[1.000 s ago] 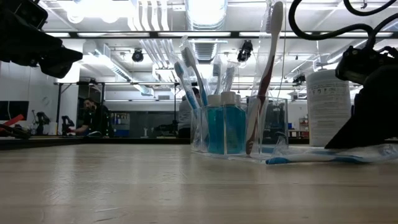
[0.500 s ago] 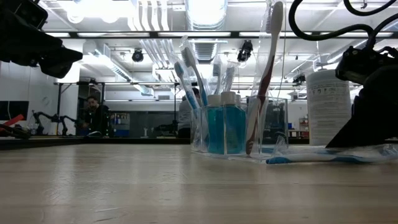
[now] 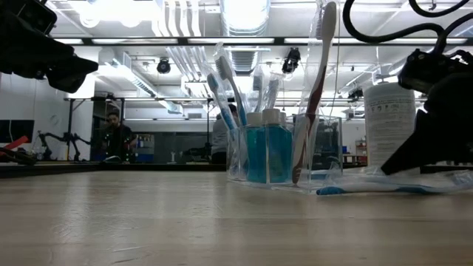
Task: Pick & Place toothbrushing station
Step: Put the blue toothbrush into the left section of the transparent organizer
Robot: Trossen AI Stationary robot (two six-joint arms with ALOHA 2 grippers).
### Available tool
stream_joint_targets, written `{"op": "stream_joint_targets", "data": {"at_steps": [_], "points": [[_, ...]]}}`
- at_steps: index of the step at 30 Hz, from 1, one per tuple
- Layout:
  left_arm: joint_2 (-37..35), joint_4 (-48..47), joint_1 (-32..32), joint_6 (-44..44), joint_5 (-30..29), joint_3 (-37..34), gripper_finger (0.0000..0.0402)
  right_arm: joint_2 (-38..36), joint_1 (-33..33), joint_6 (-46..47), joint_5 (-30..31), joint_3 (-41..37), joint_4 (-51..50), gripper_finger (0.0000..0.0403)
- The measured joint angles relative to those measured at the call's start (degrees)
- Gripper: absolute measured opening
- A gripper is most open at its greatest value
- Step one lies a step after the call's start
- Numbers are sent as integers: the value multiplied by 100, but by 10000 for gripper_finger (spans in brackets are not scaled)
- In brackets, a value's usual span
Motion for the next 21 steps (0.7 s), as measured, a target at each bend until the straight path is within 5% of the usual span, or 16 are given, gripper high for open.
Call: {"op": "stream_joint_targets", "data": {"at_steps": [21], "points": [[0, -1, 1, -1, 0, 0, 227, -1187, -2, -1073, 149, 2, -760, 8]]}}
